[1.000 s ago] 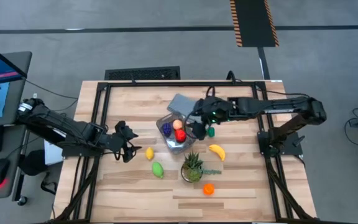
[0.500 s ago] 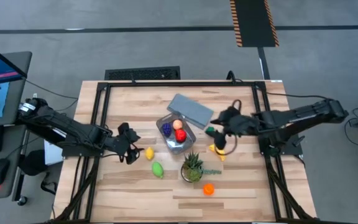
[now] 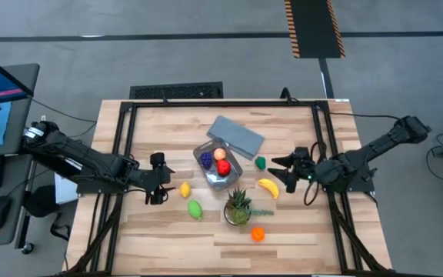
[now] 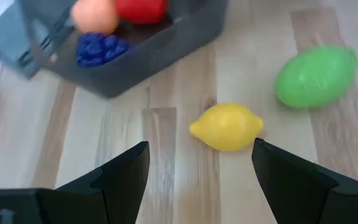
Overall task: Pick and placing Produce into tupperware
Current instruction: Put the yellow lemon into the black bin
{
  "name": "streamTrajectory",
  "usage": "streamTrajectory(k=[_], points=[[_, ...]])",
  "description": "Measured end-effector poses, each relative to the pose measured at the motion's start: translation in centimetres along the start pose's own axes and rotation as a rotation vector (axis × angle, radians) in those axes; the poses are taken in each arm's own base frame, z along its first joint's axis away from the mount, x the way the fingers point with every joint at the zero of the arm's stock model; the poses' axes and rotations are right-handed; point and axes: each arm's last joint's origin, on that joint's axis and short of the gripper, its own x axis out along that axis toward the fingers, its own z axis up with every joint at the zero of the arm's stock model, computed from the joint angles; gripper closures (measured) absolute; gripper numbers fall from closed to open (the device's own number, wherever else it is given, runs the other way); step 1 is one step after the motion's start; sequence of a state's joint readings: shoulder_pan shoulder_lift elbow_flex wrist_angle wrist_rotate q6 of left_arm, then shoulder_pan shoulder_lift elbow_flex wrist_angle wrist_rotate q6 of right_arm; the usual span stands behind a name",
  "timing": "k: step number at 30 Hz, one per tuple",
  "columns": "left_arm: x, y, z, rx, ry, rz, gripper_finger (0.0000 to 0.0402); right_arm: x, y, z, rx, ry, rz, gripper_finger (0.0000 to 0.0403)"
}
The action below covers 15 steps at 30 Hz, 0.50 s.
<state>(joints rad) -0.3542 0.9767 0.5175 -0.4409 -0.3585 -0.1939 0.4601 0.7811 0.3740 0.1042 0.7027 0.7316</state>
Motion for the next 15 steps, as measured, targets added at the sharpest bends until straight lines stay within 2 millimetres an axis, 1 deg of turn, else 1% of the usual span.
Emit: streamTrajectory(k=[2, 4, 9, 11, 15], points=[[0.4, -0.2, 0.1, 0.075, 0.009, -0.018, 0.0129, -0.1, -0.1, -0.3, 0.010, 0.000, -0.007, 0.0101], [1.1, -0.3, 0.1, 0.079, 0.035, -0.027, 0.0129, 0.0, -0.1, -0.4, 0.016, -0.003, -0.018, 0.0101], [3.4, -0.4, 0.3, -0.135, 0.136, -0.031, 0.0129, 0.3, 0.0, -0.5, 0.023, -0.017, -0.025, 0.0101], [3.9, -0.5, 0.1, -0.196, 0.159, -0.024, 0.0129, 0.4, 0.1, -0.5, 0.029, -0.022, -0.022, 0.0101], [4.4, -0.8, 0.5, -0.312, 0.131, -0.050, 0.0129, 0.4, 0.1, -0.5, 0.025, -0.019, -0.024, 0.0101]])
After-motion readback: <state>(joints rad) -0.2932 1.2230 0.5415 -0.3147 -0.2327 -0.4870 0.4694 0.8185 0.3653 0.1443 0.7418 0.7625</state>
